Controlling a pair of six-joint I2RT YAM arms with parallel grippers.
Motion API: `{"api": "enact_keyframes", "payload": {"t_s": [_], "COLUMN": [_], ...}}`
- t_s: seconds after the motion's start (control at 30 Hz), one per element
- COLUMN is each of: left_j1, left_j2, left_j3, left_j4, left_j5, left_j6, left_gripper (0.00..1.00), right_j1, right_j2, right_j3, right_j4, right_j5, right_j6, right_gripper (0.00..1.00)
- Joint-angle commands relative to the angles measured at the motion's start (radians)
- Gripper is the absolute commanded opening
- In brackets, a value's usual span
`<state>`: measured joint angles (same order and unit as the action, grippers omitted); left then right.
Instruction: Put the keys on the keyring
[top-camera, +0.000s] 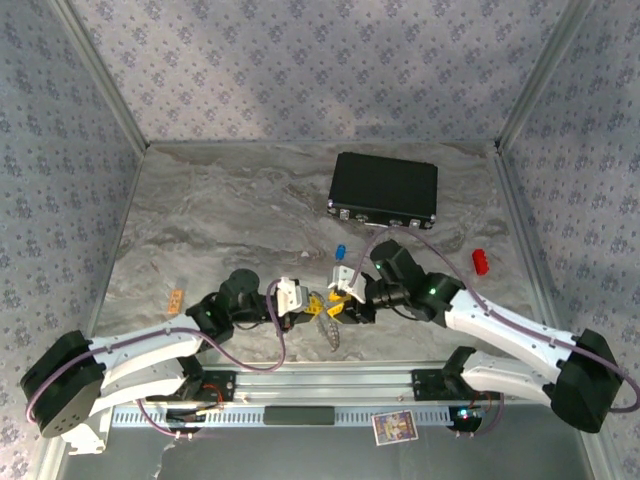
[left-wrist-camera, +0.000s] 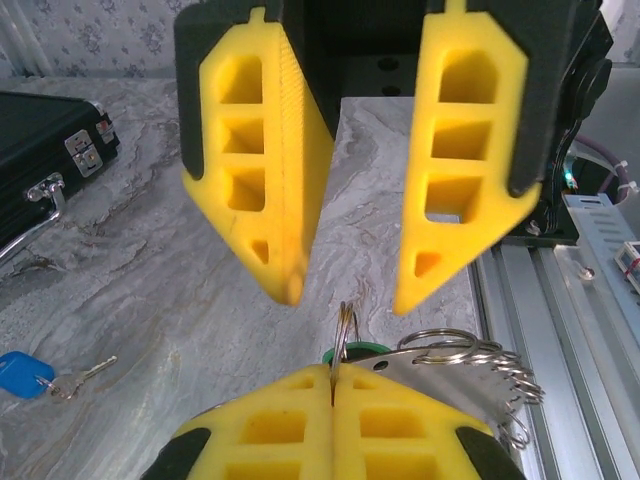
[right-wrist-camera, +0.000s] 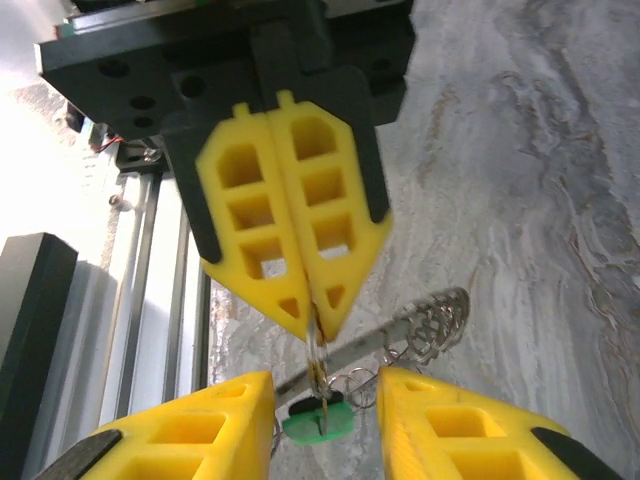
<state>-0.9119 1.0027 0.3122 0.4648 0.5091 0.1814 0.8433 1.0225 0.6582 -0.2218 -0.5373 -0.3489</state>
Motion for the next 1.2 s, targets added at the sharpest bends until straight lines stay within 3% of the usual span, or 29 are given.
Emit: {"api": "enact_keyframes", "payload": {"t_s": [0.0, 0.27, 0.4, 0.47, 0.53, 0.6, 0.77, 0.93, 0.97, 1.03, 1.17], "left_j1": [-0.002, -0.003, -0.002, -0.004, -0.004, -0.003, -0.003, -0.004, -0.004, -0.002, -0.004], "left_j2": [-0.001, -0.004, -0.008, -0.012, -0.018, -0.026, -0.035, -0.041, -0.044, -0.051, -0.055], "left_j3": [-0.016, -0.022, -0.020, -0.016, -0.011, -0.003, 0.019, 0.022, 0.021, 0.017, -0.005], "left_j4": [0.092, 0.103, 0.095, 0.084, 0.069, 0.052, -0.008, -0.017, -0.017, -0.011, 0.033], "left_j5": [0.020, 0.016, 0.012, 0.001, -0.010, -0.009, 0.003, 0.006, 0.006, 0.005, 0.001], "left_j6": [-0.026, -0.037, -0.038, -0.036, -0.031, -0.020, 0.004, 0.009, 0.010, 0.010, -0.005], "left_gripper": [0.00, 0.00, 0.00, 0.10, 0.22, 0.22, 0.12, 0.00, 0.00, 0.00, 0.00], "right_j1": [-0.004, -0.006, -0.007, -0.004, -0.001, 0.006, 0.030, 0.036, 0.037, 0.028, 0.005], "right_j2": [-0.024, 0.025, 0.029, 0.033, 0.046, 0.064, 0.117, 0.120, 0.115, 0.086, 0.011], "right_j3": [-0.044, -0.044, -0.035, -0.023, 0.002, 0.036, 0.123, 0.144, 0.140, 0.112, 0.002], "right_j4": [0.094, 0.146, 0.149, 0.127, 0.078, 0.017, -0.136, -0.152, -0.148, -0.105, 0.034], "right_j5": [0.024, -0.024, -0.036, -0.037, -0.035, -0.030, -0.007, -0.012, -0.010, 0.000, 0.007], "right_j6": [0.066, 0.081, 0.081, 0.070, 0.045, 0.012, -0.062, -0.076, -0.073, -0.048, 0.031], "right_gripper": [0.33, 0.21, 0.04, 0.00, 0.00, 0.00, 0.00, 0.00, 0.03, 0.27, 0.33]}}
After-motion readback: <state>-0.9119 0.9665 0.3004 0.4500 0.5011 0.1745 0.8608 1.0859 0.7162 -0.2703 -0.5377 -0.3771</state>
